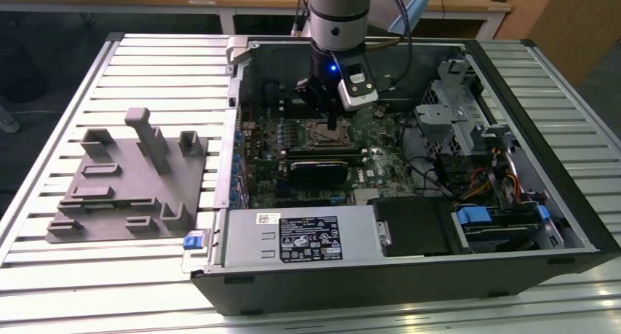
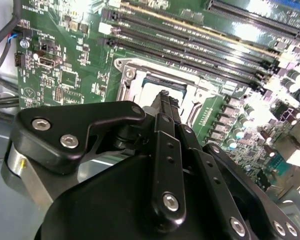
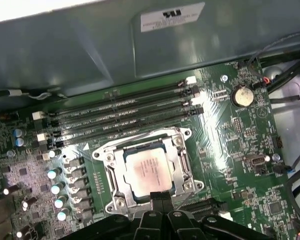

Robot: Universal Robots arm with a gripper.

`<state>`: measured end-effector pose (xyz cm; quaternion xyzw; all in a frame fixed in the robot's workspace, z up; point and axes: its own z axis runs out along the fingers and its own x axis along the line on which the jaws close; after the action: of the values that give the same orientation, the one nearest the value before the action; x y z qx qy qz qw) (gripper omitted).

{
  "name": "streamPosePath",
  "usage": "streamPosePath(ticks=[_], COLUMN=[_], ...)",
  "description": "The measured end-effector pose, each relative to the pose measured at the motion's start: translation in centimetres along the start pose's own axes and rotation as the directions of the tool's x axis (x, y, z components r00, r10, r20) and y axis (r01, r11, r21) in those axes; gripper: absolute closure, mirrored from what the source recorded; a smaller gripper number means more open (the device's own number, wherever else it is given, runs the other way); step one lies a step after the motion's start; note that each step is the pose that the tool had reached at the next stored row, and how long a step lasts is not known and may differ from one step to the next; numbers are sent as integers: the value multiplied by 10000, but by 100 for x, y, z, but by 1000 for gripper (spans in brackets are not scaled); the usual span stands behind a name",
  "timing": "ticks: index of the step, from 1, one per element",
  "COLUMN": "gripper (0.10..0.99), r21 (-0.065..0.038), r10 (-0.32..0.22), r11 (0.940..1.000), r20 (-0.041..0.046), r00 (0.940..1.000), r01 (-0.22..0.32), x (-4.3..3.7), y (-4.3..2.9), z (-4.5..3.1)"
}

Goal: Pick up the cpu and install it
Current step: 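Install the second cpu locking lever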

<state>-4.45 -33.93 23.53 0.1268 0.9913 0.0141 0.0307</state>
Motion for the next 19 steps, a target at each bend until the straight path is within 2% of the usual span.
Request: streamPosePath(ticks=[19], gripper=[980], r21=[0], r10=[0], r11=[10000], r20=[0], r00=[10000], r01=[0], x=[-41], y=[-176], z=[-4])
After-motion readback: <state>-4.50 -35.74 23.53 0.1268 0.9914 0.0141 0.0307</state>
